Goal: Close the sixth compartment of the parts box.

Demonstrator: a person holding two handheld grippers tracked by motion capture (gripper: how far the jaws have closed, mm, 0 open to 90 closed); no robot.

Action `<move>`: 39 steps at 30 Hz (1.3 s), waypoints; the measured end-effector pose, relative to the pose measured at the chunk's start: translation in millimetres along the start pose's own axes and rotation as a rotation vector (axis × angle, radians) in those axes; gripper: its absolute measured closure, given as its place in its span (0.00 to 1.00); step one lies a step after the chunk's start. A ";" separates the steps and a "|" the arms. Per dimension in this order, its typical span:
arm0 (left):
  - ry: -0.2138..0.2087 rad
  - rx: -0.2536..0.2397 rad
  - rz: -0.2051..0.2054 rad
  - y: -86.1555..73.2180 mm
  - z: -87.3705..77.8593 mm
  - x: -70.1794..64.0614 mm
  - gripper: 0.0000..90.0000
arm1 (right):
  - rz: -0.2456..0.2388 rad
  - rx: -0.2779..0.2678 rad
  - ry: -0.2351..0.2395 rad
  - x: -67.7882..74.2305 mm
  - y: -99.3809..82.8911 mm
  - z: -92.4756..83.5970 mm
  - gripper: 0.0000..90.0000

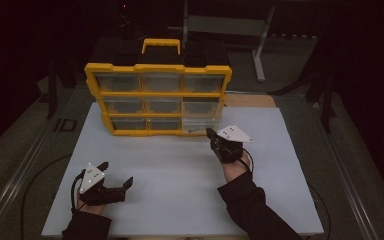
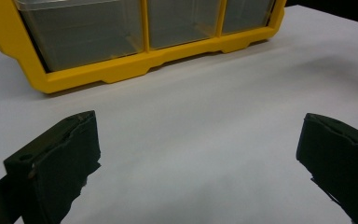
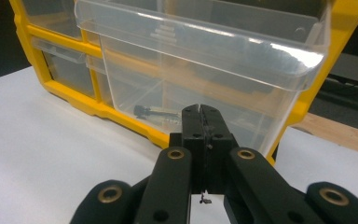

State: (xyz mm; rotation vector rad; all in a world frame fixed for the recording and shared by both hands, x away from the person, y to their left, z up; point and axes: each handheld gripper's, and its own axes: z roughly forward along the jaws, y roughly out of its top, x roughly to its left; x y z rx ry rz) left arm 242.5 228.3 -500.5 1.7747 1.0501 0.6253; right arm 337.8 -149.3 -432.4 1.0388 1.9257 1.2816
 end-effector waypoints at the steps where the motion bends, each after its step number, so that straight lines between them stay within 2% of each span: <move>1: 0.002 0.000 0.001 0.0 0.0 -0.2 0.00 | -0.003 0.001 -0.002 -0.1 -0.3 0.8 1.00; 39: 0.000 0.001 0.003 0.2 0.1 -0.5 0.00 | 0.020 0.005 0.007 -2.5 4.1 16.6 1.00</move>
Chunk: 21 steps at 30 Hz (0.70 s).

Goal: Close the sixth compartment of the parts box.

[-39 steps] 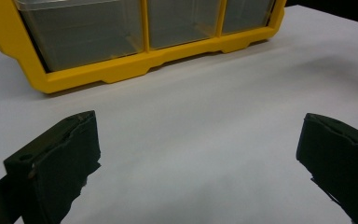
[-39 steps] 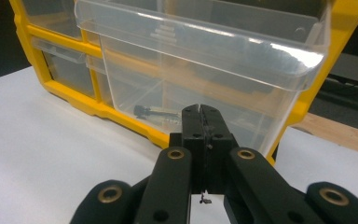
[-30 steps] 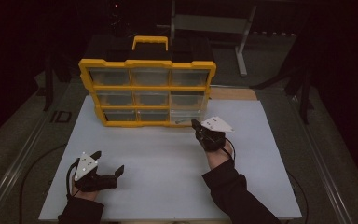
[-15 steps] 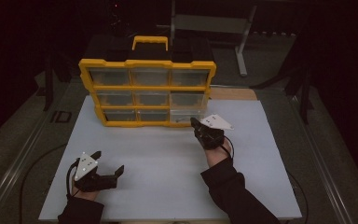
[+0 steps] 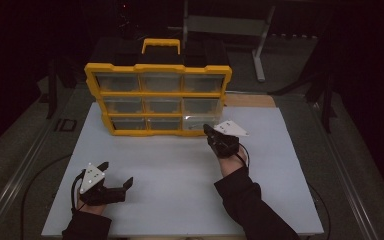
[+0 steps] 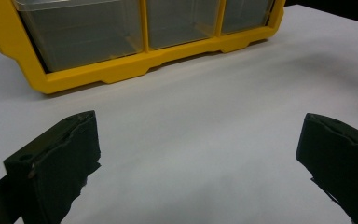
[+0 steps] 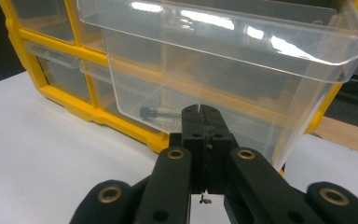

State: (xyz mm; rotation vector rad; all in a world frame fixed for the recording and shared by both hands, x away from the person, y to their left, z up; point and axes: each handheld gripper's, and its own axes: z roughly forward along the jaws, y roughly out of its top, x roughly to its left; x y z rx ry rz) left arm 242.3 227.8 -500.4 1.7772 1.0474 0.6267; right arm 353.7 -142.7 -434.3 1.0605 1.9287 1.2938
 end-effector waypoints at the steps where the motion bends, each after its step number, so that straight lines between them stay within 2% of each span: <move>1: 0.000 0.000 0.001 0.0 0.0 0.0 0.00 | 0.000 0.000 -0.001 -0.1 0.1 0.3 1.00; 21: 0.000 -0.001 0.001 0.0 -0.3 -0.1 0.00 | -0.003 0.007 -0.013 -2.4 5.0 7.4 1.00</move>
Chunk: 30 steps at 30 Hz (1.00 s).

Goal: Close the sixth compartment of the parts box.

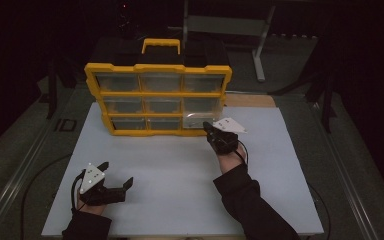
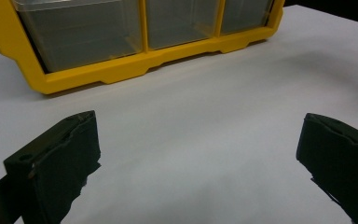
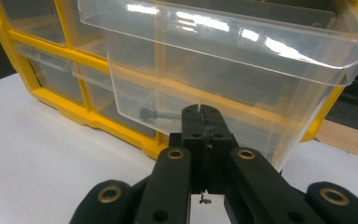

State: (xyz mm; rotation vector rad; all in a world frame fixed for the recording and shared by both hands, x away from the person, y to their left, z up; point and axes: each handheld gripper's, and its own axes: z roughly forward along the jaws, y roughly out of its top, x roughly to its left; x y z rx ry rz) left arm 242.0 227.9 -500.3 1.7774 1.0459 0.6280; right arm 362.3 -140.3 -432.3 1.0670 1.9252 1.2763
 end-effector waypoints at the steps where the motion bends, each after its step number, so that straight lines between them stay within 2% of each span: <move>1: -0.001 -0.001 -0.002 0.2 -0.2 0.0 0.00 | 0.001 0.000 -0.001 0.0 0.2 0.6 1.00; 30: -0.003 0.001 0.000 0.1 0.1 0.1 0.00 | 0.008 0.002 -0.024 -7.3 9.1 13.2 1.00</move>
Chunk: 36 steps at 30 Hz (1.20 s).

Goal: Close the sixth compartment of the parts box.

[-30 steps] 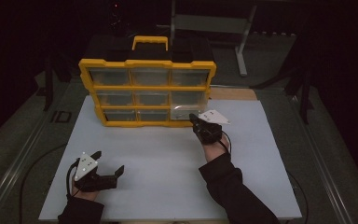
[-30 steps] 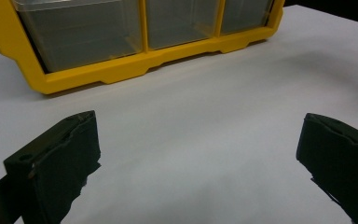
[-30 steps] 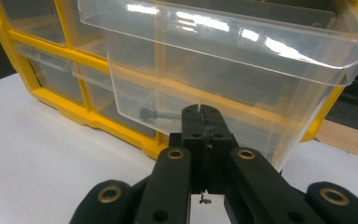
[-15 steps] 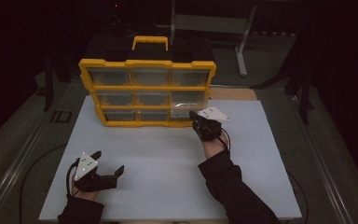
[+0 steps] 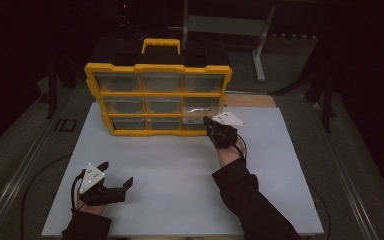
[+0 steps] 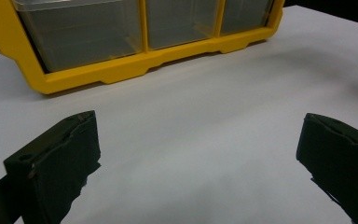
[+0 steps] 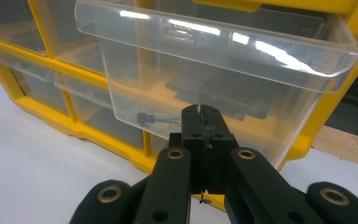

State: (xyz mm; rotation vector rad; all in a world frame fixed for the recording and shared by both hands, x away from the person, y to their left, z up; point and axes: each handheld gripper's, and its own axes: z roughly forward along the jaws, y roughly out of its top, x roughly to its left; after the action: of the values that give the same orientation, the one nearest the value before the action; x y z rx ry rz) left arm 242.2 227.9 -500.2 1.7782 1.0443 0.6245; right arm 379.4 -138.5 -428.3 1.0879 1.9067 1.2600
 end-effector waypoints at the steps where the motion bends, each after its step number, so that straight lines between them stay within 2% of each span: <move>1: -0.001 0.000 0.000 0.0 -0.2 0.0 0.00 | -0.001 0.000 0.000 -0.1 0.2 0.4 1.00; 26: 0.000 -0.001 0.000 -0.1 -0.5 -0.2 0.00 | 0.008 0.001 -0.015 -4.9 8.9 14.4 1.00; 32: 0.000 -0.001 -0.001 -0.1 -0.6 -0.3 0.00 | -0.008 0.008 -0.023 -6.1 10.7 18.8 1.00; 36: -0.001 -0.001 0.001 0.0 -0.7 -0.5 0.00 | 0.008 0.008 -0.018 -7.2 11.9 20.8 1.00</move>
State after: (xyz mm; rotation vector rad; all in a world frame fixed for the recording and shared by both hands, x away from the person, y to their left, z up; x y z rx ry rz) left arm 241.4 227.8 -500.0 1.7782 1.0426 0.6250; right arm 403.6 -133.2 -424.6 1.1087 1.8974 1.2446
